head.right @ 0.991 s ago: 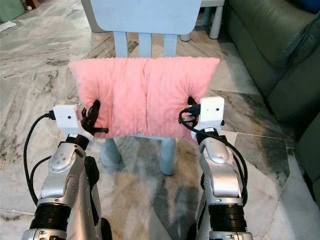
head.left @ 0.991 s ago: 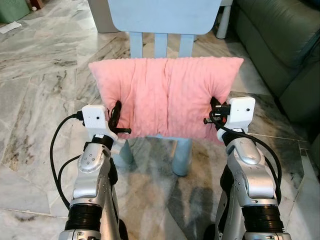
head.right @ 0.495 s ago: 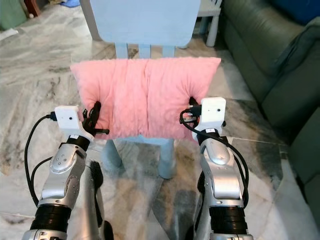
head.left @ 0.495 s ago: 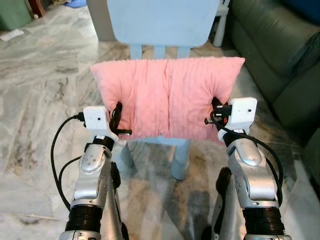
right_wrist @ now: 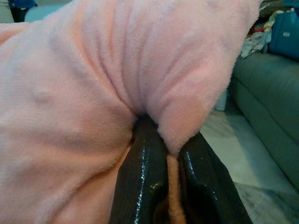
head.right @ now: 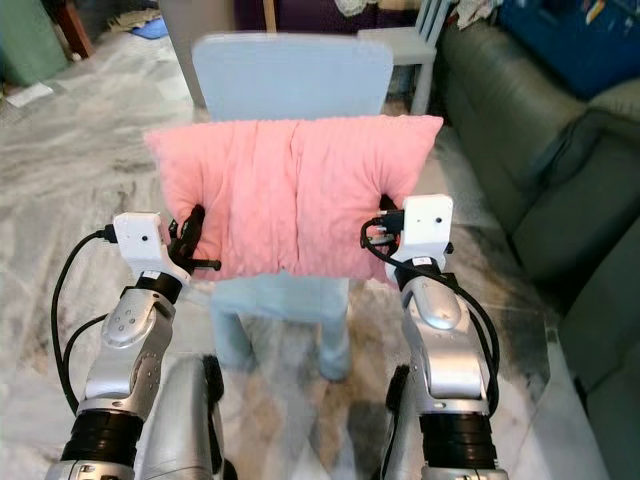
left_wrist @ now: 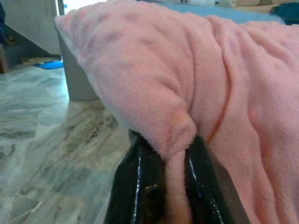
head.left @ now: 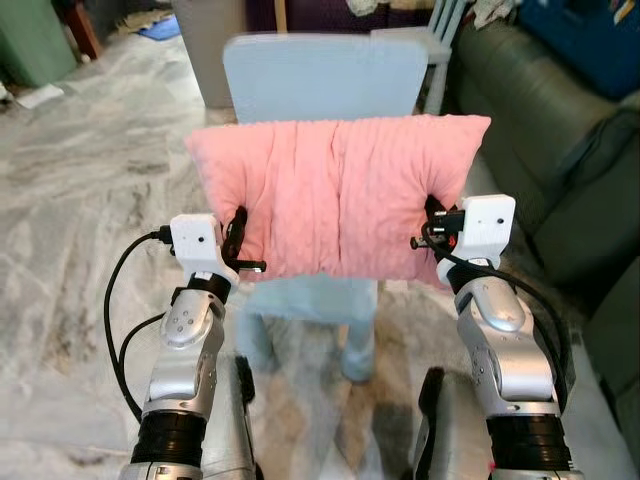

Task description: Move the pillow to the sofa

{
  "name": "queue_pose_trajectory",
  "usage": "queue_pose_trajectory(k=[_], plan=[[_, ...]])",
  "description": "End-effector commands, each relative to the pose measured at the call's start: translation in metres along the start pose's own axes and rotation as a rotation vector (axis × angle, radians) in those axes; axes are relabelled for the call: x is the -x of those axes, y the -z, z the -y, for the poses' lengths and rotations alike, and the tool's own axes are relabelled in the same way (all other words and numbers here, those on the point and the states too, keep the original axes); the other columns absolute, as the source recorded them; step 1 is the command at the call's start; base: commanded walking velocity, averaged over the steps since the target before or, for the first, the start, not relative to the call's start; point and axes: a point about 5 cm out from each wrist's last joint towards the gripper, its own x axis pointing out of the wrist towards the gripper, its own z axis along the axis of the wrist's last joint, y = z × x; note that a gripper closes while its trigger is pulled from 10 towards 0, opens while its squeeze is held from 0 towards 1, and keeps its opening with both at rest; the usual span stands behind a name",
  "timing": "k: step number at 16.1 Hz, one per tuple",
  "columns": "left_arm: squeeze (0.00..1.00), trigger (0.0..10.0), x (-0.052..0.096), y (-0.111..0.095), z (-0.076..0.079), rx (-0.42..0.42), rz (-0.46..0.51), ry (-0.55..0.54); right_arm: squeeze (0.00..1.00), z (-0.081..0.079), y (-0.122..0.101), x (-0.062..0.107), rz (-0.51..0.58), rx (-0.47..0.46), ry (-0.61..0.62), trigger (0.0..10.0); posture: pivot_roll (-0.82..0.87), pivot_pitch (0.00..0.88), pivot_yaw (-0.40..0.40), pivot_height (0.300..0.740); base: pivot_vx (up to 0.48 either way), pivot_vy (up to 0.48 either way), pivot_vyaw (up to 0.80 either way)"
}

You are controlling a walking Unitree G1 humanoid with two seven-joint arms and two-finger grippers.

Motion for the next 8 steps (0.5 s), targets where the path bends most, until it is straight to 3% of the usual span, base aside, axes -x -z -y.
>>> queue_pose_trajectory(k=[1, 8], plan=[[0.00, 10.0, 0.0002, -0.0029, -0.0005, -0.006, 0.009, 0.004, 0.00, -0.0017, -0.0094, -0.0005, 0.037, 0.000, -0.003, 10.0, -0.02, 0.000, 0.040, 0.540, 0.000, 0.000, 0.00], [0.00, 10.0, -0.0021, -0.0026, 0.0018, -0.007, 0.006, 0.019, 0.00, -0.0005, -0.0121, -0.0021, 0.045, 0.002, 0.001, 10.0, -0.02, 0.000, 0.045, 0.620, 0.000, 0.000, 0.00]])
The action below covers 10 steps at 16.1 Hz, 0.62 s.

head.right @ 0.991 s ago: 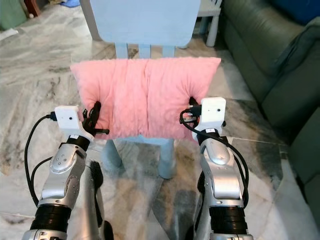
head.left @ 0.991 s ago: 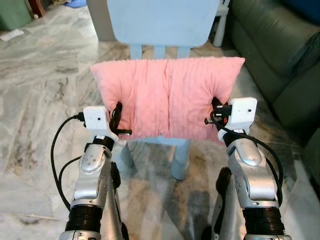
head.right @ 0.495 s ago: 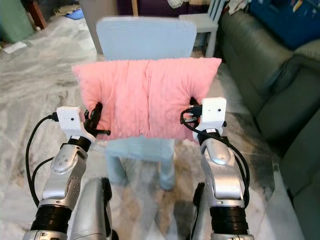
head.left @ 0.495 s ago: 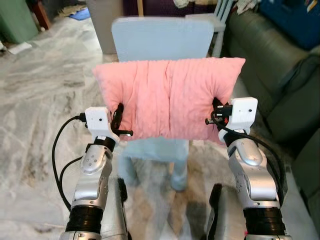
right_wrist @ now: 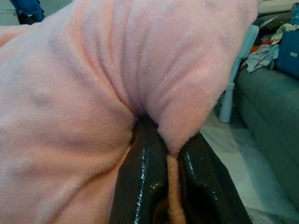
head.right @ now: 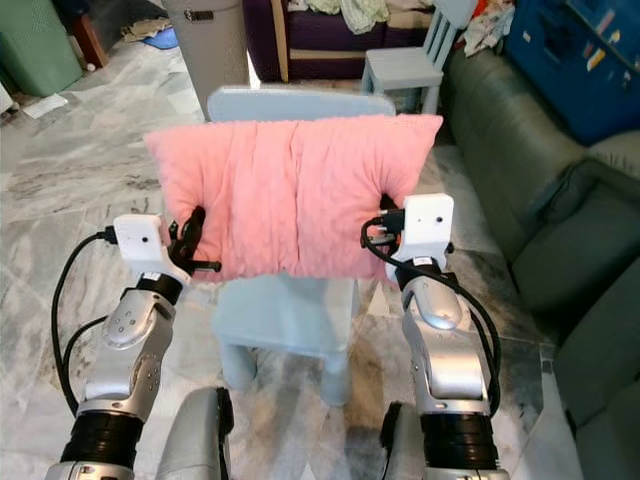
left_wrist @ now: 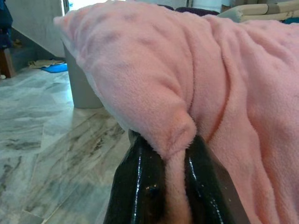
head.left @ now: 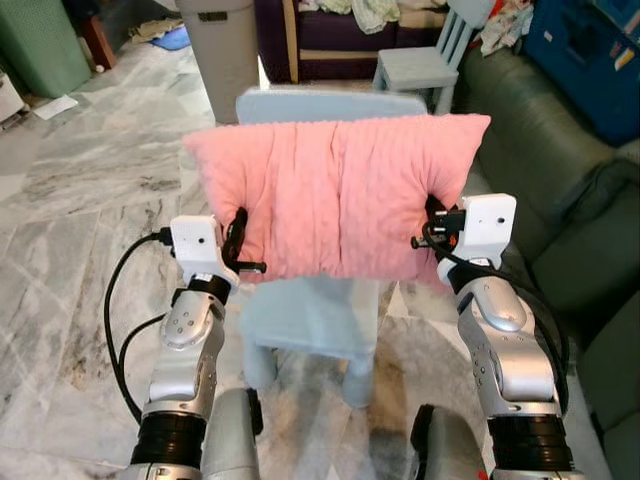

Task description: Move the pillow to the sofa

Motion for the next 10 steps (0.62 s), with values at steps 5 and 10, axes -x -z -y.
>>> queue_pose_trajectory(k=[5, 10], plan=[[0.00, 10.0, -0.003, -0.002, 0.000, -0.014, 0.001, 0.017, 0.00, -0.004, -0.028, -0.006, 0.095, -0.010, 0.003, 10.0, -0.03, 0.000, 0.050, 0.680, 0.000, 0.000, 0.00], [0.00, 10.0, -0.005, -0.003, 0.005, -0.015, 0.003, 0.025, 0.00, -0.004, -0.032, -0.006, 0.107, -0.016, 0.010, 10.0, -0.03, 0.000, 0.052, 0.730, 0.000, 0.000, 0.00]])
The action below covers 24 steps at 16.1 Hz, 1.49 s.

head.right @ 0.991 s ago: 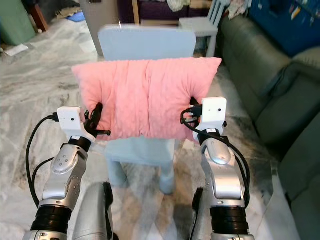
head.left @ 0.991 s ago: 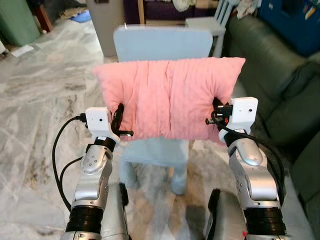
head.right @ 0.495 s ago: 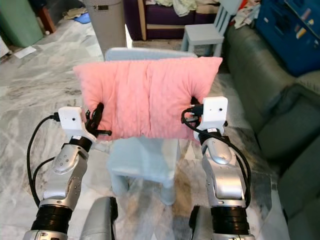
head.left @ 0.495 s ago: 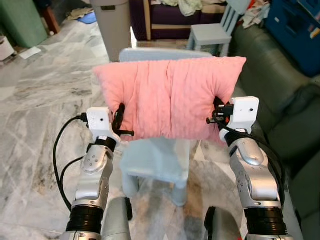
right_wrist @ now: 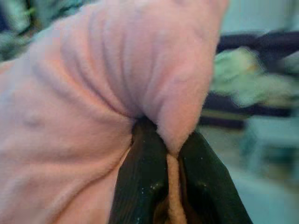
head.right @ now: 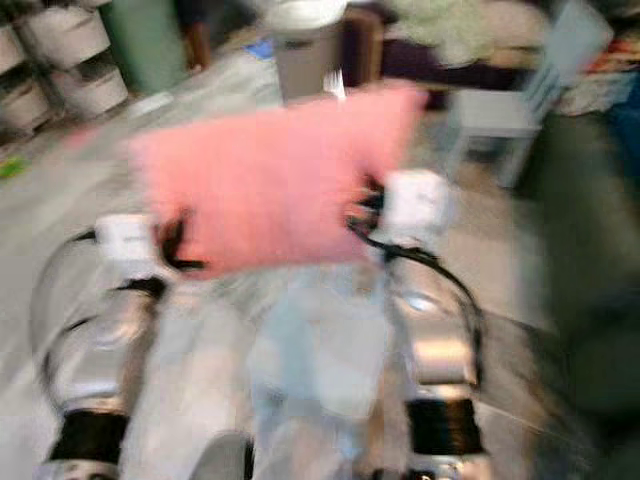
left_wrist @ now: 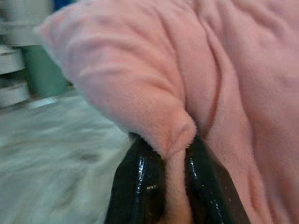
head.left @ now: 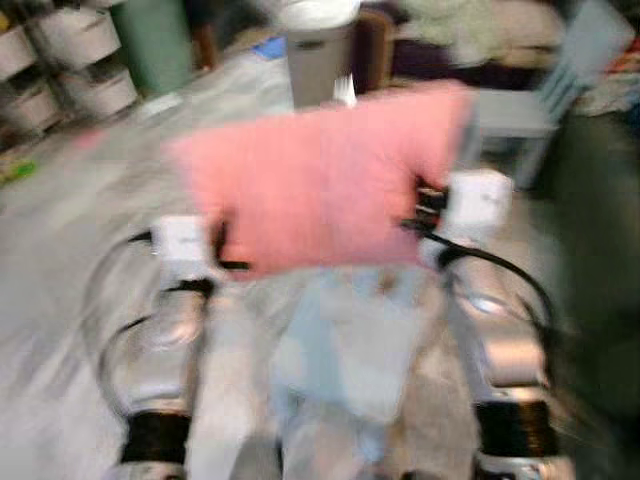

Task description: Move the pillow to the sofa

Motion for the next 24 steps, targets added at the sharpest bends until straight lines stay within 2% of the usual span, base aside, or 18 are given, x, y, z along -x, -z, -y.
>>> queue_pose_trajectory(k=[1, 9, 11, 13, 14, 17, 19, 21, 24], plan=[[0.00, 10.0, -0.004, -0.002, 0.025, 0.012, 0.007, 0.084, 0.00, 0.021, -0.001, 0.006, 0.003, 0.015, 0.084, 10.0, -0.03, 0.000, 0.055, 0.740, 0.000, 0.000, 0.00], [0.00, 10.0, -0.003, 0.003, 0.024, -0.005, -0.022, 0.068, 0.00, 0.022, -0.009, 0.006, 0.015, 0.005, 0.095, 10.0, -0.03, 0.000, 0.052, 0.740, 0.000, 0.000, 0.00], [0.00, 10.0, -0.002, 0.005, 0.024, -0.040, -0.034, 0.062, 0.00, 0.021, -0.011, 0.006, 0.016, 0.001, 0.095, 10.0, -0.03, 0.000, 0.050, 0.740, 0.000, 0.000, 0.00], [0.00, 10.0, -0.001, 0.007, 0.024, -0.033, -0.047, 0.044, 0.00, 0.020, -0.011, 0.007, 0.012, -0.004, 0.094, 10.0, -0.03, 0.000, 0.048, 0.740, 0.000, 0.000, 0.00], [0.00, 10.0, 0.000, 0.009, 0.025, 0.006, -0.083, 0.021, 0.00, 0.020, -0.011, 0.008, 0.008, -0.007, 0.092, 10.0, -0.03, 0.000, 0.047, 0.740, 0.000, 0.000, 0.00], [0.00, 10.0, 0.002, 0.008, 0.029, -0.037, -0.099, 0.054, 0.00, 0.018, -0.009, 0.011, -0.010, -0.008, 0.081, 10.0, -0.04, 0.000, 0.040, 0.740, 0.000, 0.000, 0.00], [0.00, 10.0, 0.005, 0.009, 0.029, 0.006, -0.097, 0.093, 0.00, 0.017, -0.008, 0.013, -0.022, -0.013, 0.075, 10.0, -0.04, 0.000, 0.035, 0.740, 0.000, 0.000, 0.00], [0.00, 10.0, 0.010, 0.012, 0.023, 0.036, -0.122, 0.027, 0.00, 0.016, -0.006, 0.017, -0.040, -0.005, 0.070, 10.0, -0.04, 0.000, 0.029, 0.740, 0.000, 0.000, 0.00], [0.00, 10.0, 0.014, 0.013, 0.025, 0.040, -0.128, 0.041, 0.00, 0.018, -0.004, 0.020, -0.060, 0.008, 0.072, 10.0, -0.05, 0.000, 0.026, 0.740, 0.000, 0.000, 0.00]])
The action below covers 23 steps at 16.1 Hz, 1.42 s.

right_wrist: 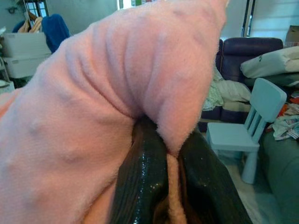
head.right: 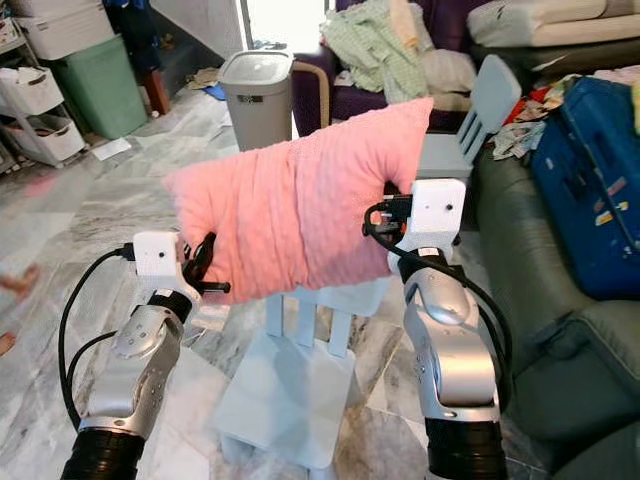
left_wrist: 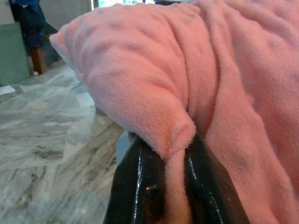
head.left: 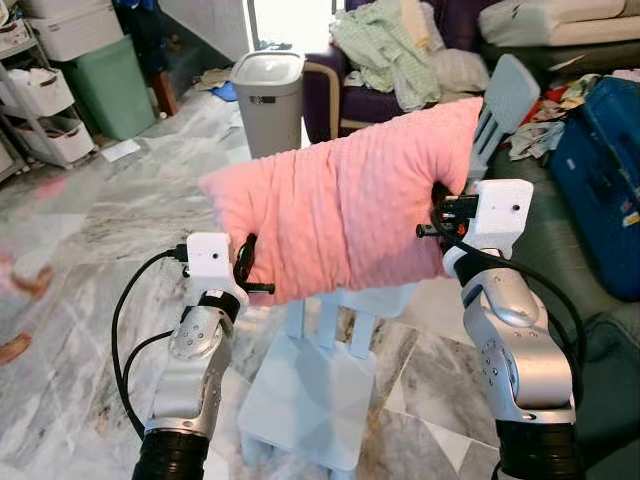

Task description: Move the pillow to the sofa

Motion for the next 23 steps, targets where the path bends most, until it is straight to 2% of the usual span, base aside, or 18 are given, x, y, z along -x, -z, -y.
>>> queue_pose_trajectory(k=[1, 20, 23], plan=[[0.00, 10.0, 0.0005, -0.0069, -0.0005, 0.003, 0.025, 0.000, 0.00, -0.0026, -0.0093, 0.0012, 0.038, 0.000, -0.015, 10.0, -0.05, 0.000, 0.026, 0.740, 0.000, 0.000, 0.00], [0.00, 10.0, 0.0025, -0.0034, 0.0000, 0.016, -0.011, -0.002, 0.00, -0.0035, -0.0067, 0.0053, 0.014, -0.005, -0.032, 10.0, -0.06, 0.000, 0.024, 0.740, 0.000, 0.000, 0.00], [0.00, 10.0, 0.0027, -0.0024, 0.0010, 0.021, -0.014, -0.005, 0.00, -0.0028, -0.0068, 0.0049, 0.013, -0.002, -0.033, 10.0, -0.06, 0.000, 0.022, 0.740, -0.276, 0.000, 0.00]])
